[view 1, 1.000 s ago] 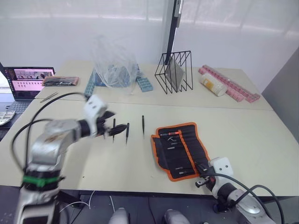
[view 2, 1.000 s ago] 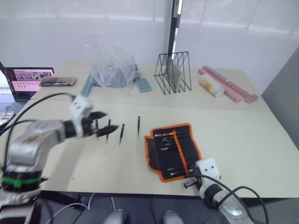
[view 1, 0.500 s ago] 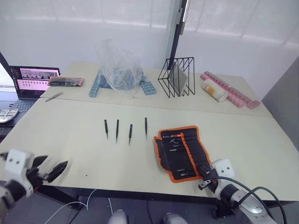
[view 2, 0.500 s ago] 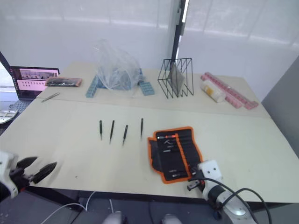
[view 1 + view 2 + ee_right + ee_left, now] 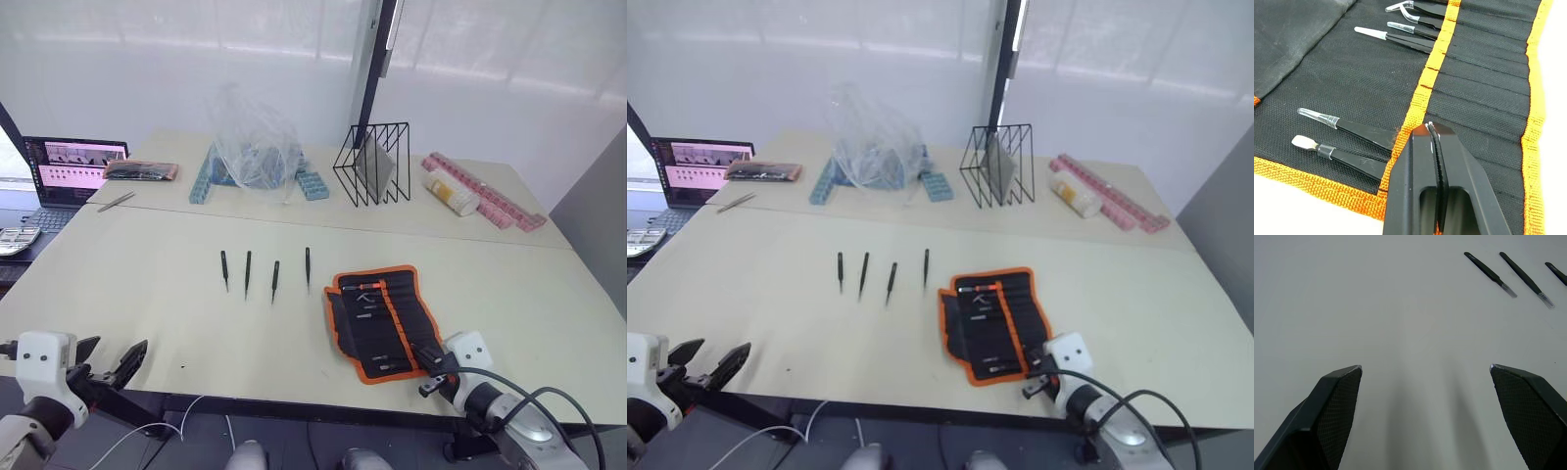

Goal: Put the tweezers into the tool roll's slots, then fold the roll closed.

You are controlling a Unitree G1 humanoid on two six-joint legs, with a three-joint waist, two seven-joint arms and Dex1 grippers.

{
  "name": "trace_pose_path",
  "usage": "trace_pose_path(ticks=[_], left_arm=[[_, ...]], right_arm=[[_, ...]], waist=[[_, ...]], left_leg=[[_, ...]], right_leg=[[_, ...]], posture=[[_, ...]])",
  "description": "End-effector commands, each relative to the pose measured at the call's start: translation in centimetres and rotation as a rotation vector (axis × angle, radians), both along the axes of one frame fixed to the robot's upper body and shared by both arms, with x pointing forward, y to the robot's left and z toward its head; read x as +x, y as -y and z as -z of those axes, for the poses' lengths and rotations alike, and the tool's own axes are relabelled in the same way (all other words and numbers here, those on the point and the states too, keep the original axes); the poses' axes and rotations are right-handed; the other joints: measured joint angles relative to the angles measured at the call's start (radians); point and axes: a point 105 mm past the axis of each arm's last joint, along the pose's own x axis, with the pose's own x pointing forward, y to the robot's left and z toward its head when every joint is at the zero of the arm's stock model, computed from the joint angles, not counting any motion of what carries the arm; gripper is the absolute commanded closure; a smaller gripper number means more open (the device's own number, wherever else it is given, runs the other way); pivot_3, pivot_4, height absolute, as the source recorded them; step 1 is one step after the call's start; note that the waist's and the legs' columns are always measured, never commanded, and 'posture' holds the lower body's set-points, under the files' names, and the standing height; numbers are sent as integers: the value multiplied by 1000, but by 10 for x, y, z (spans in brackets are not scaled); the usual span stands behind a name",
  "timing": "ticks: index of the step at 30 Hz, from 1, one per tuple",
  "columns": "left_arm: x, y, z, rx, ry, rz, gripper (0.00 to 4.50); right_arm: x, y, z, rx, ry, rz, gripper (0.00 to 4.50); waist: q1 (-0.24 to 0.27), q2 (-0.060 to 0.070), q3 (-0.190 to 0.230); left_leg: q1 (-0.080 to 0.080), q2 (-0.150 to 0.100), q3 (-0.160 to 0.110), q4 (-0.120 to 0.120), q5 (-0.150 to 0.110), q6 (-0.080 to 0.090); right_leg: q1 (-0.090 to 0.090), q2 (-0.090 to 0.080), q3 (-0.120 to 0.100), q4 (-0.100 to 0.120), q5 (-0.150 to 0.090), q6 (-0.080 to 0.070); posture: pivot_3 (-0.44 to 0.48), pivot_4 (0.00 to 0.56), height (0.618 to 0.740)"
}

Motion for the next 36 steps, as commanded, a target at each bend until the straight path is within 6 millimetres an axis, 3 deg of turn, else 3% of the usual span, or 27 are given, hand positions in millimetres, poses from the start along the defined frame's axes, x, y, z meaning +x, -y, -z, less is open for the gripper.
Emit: trace_pose_path(ticks=[1, 8, 20, 23, 30, 36], left_arm=[[22, 19, -11, 13, 29, 48, 47], [75, 57, -7, -45, 8, 60, 47], [122, 86, 17, -21, -52, -5, 47], [136, 86, 26, -6, -79, -53, 47], [154, 101, 45, 24, -133, -21, 47], [156, 106, 53, 2, -160, -6, 1833]], right_arm=[[-17, 15, 44, -33, -196, 60, 4500], [-15, 14, 44, -27, -190, 67, 4500], [-10, 11, 40, -23, -167, 80, 4500], [-10, 10, 38, -24, -162, 77, 4500], [-10, 10, 35, -25, -161, 71, 4500], [-10, 10, 34, -23, -159, 69, 4500]], waist=[[1, 0, 0], [-2, 0, 0], [-1, 0, -1], [1, 1, 0], [3, 10, -1], [3, 17, -5]], left_leg=[[0, 0, 0, 0, 0, 0], [0, -2, -1, 0, 0, 0], [-1, -4, -2, 0, 0, 0], [2, -5, -3, 0, 0, 0], [6, -5, -3, 0, 0, 0], [7, -6, -3, 0, 0, 0]], right_leg=[[0, 0, 0, 0, 0, 0], [1, 1, -1, -1, 1, 2], [6, 1, -2, -4, 2, 3], [11, 1, -3, -6, 2, 4], [13, 1, -2, -6, 2, 4], [14, 1, -2, -7, 1, 6]], posture=[[0, 150, 705], [0, 150, 705], [0, 150, 705], [0, 150, 705], [0, 150, 705], [0, 150, 705]])
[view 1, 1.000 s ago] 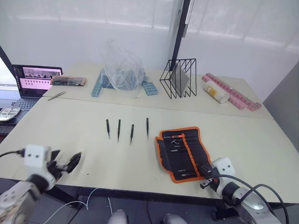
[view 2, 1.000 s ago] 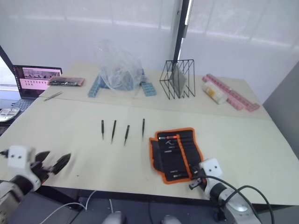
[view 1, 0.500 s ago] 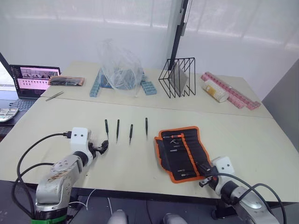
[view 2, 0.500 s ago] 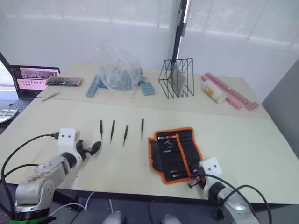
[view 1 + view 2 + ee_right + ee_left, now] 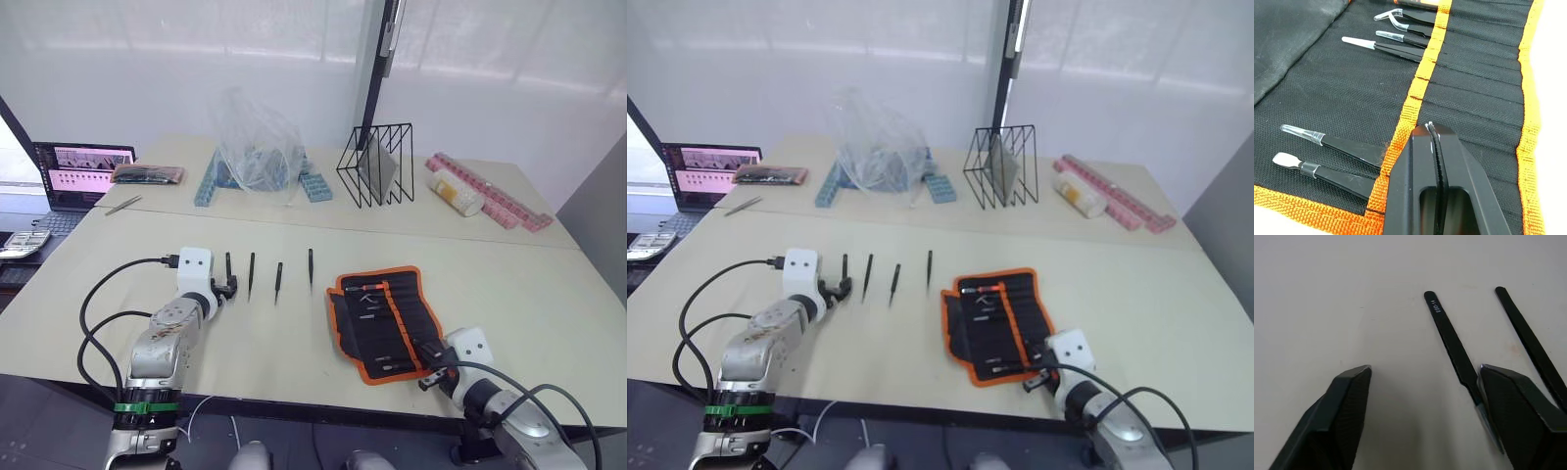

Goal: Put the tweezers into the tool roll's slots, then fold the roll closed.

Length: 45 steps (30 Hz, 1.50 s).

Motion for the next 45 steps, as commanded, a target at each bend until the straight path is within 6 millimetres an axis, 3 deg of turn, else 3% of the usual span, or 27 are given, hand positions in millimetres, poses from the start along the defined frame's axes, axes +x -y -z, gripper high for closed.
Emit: trace_pose_path(ticks=[1, 8, 16, 22, 27, 29, 33, 37, 43, 45], left_arm=[[-3, 15, 21, -40, -81, 53, 2202], [0, 25, 20, -54, -67, 110, 4463], [6, 11, 1, -33, 10, 111, 4463], [8, 3, -45, 87, 177, 178, 4463], [6, 15, -84, 151, 296, 298, 4463], [4, 25, -95, 166, 326, 363, 4463], [-4, 64, -115, 151, 371, 566, 4463], [-15, 112, -125, 130, 357, 824, 4463], [-35, 175, -126, 80, 216, 1153, 4463], [-44, 193, -116, 78, 86, 1249, 4463]], right_arm=[[-16, 8, 35, -20, -172, 31, 4500], [-19, 8, 34, -22, -168, 39, 4500], [-21, 7, 33, -23, -165, 48, 4500], [-23, 7, 33, -23, -166, 52, 4500], [-24, 7, 32, -22, -167, 53, 4500], [-24, 6, 33, -21, -168, 51, 4500], [-25, 5, 32, -18, -170, 48, 4500], [-24, 3, 31, -18, -167, 45, 4500], [-24, 1, 29, -21, -162, 42, 4500], [-25, 0, 28, -21, -158, 39, 4500]], waist=[[0, 1, -1], [6, 2, -2], [12, 3, -1], [8, 2, 2], [3, -1, 4], [4, -1, 5], [4, -1, 5], [4, -2, 6], [-3, 0, 10], [-4, 1, 11]], left_leg=[[0, 0, 0, 0, 0, 0], [0, -1, 0, 0, 0, 0], [-1, -1, 0, -1, 0, 0], [-8, 0, -1, -1, 0, 0], [-21, 0, -1, -1, 0, 0], [-22, 0, -1, -2, 0, 0], [-21, 0, -1, -1, 0, 0], [-22, 0, -1, -1, 0, 0], [-22, -1, -1, -1, 0, 1], [-22, 0, -1, -1, 0, 1]], right_leg=[[0, 0, 0, 0, 0, 0], [0, -1, 0, -1, 0, 1], [-1, -1, 0, -2, -1, 1], [-3, 0, 0, -2, 0, 1], [-16, 0, -1, -1, 0, 0], [-17, 0, -1, -1, 0, 0], [-17, 0, -1, -1, 0, 0], [-17, 1, -1, -1, 0, 0], [-16, 1, -1, 0, 0, 1], [-17, 2, 0, 0, 0, 1]], posture=[[0, 150, 705], [0, 150, 705], [0, 150, 705], [0, 150, 705], [0, 150, 705], [0, 150, 705], [0, 150, 705], [0, 150, 705], [0, 150, 705], [0, 150, 705]])
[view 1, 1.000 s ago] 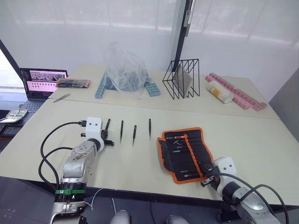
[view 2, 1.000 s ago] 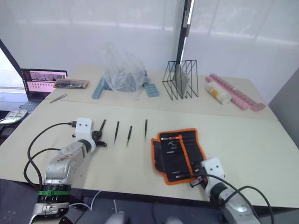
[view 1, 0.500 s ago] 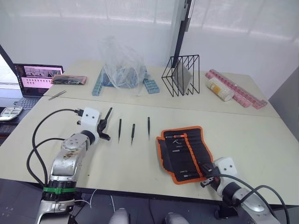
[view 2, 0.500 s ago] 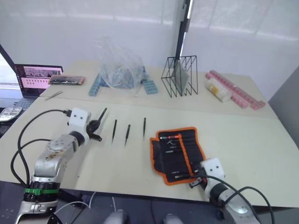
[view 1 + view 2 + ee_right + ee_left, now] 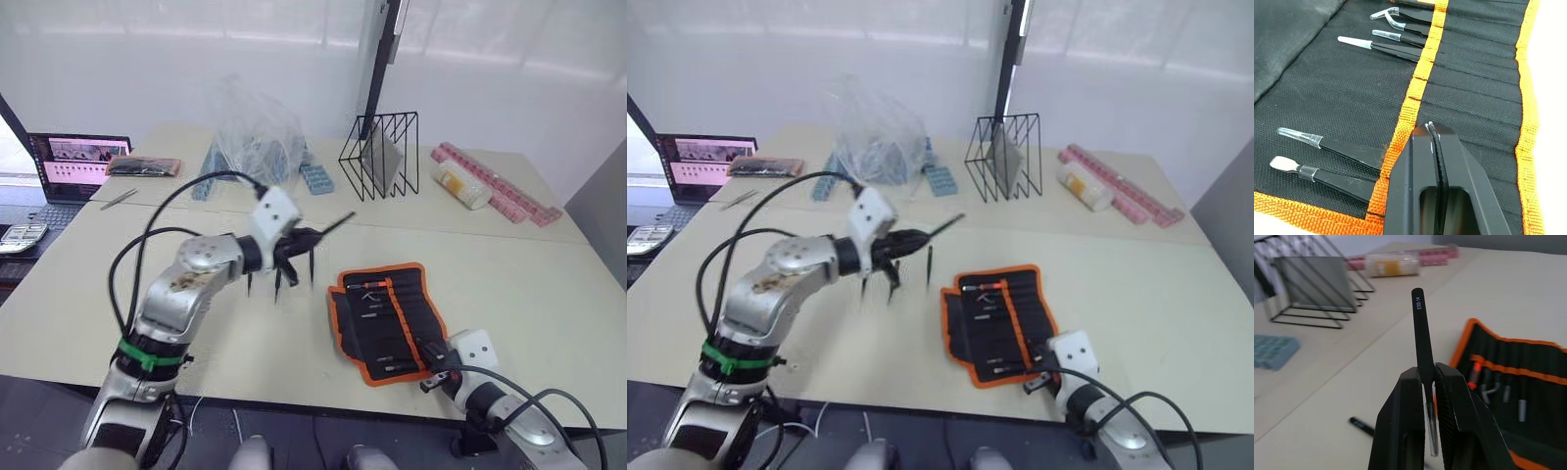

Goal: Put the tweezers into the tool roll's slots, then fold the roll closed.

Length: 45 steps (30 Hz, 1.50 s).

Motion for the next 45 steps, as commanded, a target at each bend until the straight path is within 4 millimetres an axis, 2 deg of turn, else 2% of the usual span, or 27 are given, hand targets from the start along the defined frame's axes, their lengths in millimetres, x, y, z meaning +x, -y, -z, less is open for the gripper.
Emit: trace_pose_path(ticks=[1, 7, 11, 24, 37, 45], left_arm=[[-17, 27, 8, 100, -103, 148, 4463], [-30, 37, 36, 339, -176, 235, 4463], [-32, 39, 46, 443, -193, 253, 4463], [-23, 56, 76, 578, -179, 261, 4463], [-17, 79, 75, 562, -142, 277, 4463], [-12, 79, 74, 567, -131, 265, 4463]], right_arm=[[-18, 2, 38, -10, -191, 22, 4500], [-22, -2, 32, -10, -180, 31, 4500], [-23, -3, 31, -11, -177, 39, 4500], [-26, -7, 30, 4, -173, 69, 4500], [-31, -13, 32, 12, -185, 59, 4500], [-31, -13, 33, 13, -187, 61, 4500]], waist=[[-1, 0, 1], [-3, 6, 4], [-1, 6, 5], [-1, 6, 5], [-1, 6, 5], [-1, 6, 5]], left_leg=[[-1, 0, 0, 0, 0, 0], [-3, 0, -1, 0, 0, 0], [-4, 0, -1, 0, 0, 0], [-4, 0, -2, 0, 0, 1], [-4, 0, -2, 0, 0, 1], [-4, 0, -2, 0, 0, 1]], right_leg=[[0, 1, 0, 0, 0, 0], [-2, 2, 1, 1, 0, 0], [-2, 2, 1, 0, 0, 0], [-3, 3, 1, 1, -1, 1], [-2, 3, 1, 1, -1, 1], [-2, 3, 1, 1, -1, 1]], posture=[[0, 150, 705], [0, 150, 705], [0, 150, 705], [0, 150, 705], [0, 150, 705], [0, 150, 705]])
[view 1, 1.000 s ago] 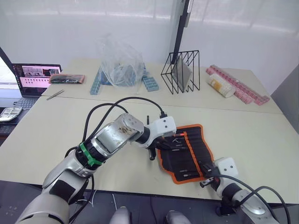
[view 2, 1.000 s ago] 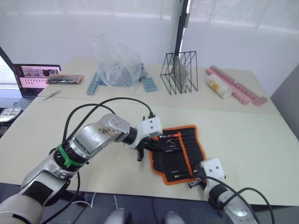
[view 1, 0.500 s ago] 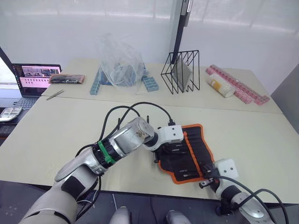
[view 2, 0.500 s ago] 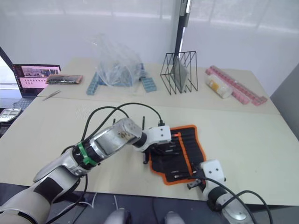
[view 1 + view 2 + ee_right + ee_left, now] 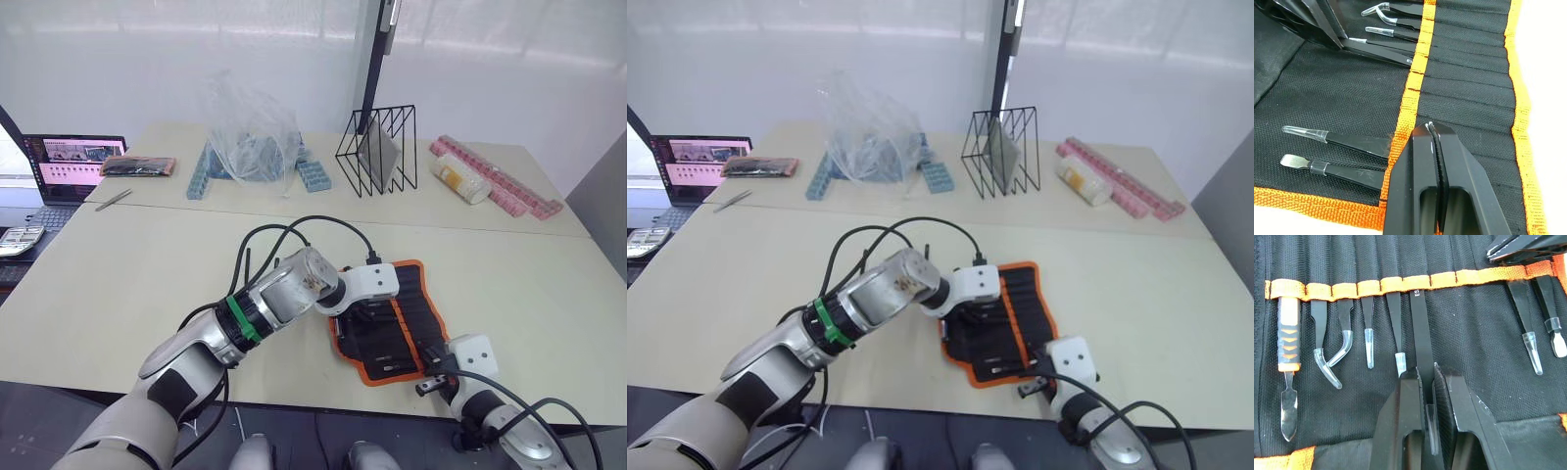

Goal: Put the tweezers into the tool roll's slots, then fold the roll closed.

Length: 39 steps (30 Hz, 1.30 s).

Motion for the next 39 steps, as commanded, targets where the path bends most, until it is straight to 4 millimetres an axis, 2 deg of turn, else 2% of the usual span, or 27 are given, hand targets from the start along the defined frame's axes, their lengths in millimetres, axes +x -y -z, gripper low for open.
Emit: trace_pose_path(ticks=[1, 6, 12, 23, 32, 34, 39], left_arm=[[3, 4, -16, -22, 50, 22, 4463], [4, 6, -16, -23, 52, 24, 4463], [7, 19, -12, -36, 64, 35, 4463], [11, 56, 1, -84, 98, 76, 4463], [16, 49, 2, -82, 110, 69, 4463], [17, 48, 1, -84, 116, 68, 3593], [21, 36, -20, -93, 167, 77, 2029]], right_arm=[[-20, -6, 37, 21, -182, -16, 4500], [-19, -7, 38, 24, -182, -19, 4500], [-21, -11, 40, 22, -190, -35, 4500], [-22, -14, 42, 20, -205, -49, 4500], [-22, -13, 41, 18, -205, -49, 4500], [-22, -14, 41, 19, -205, -49, 4500], [-19, -14, 42, 15, -202, -50, 4500]], waist=[[0, 0, 0], [0, 0, 0], [0, 0, 0], [0, 0, -1], [1, -1, -1], [1, -1, -1], [-5, 0, -1]], left_leg=[[0, 0, 0, 0, 0, 0], [0, 0, 0, 0, 0, 0], [0, 0, 0, 1, 0, 0], [0, 0, 0, 1, 0, 0], [1, -1, 0, 3, 1, 2], [1, -1, 0, 3, 1, 2], [1, -1, 0, 3, 1, 2]], right_leg=[[0, 0, 0, 0, 0, 0], [0, 0, 0, 0, 0, 0], [0, 0, 0, 0, 0, 0], [1, 0, 0, 1, 0, 0], [3, 0, 0, 2, 0, 0], [3, 0, 0, 2, 0, 0], [2, 0, 0, 3, 0, 0]], posture=[[0, 150, 705], [0, 150, 705], [0, 150, 705], [0, 150, 705], [0, 150, 705], [0, 150, 705], [0, 150, 705]])
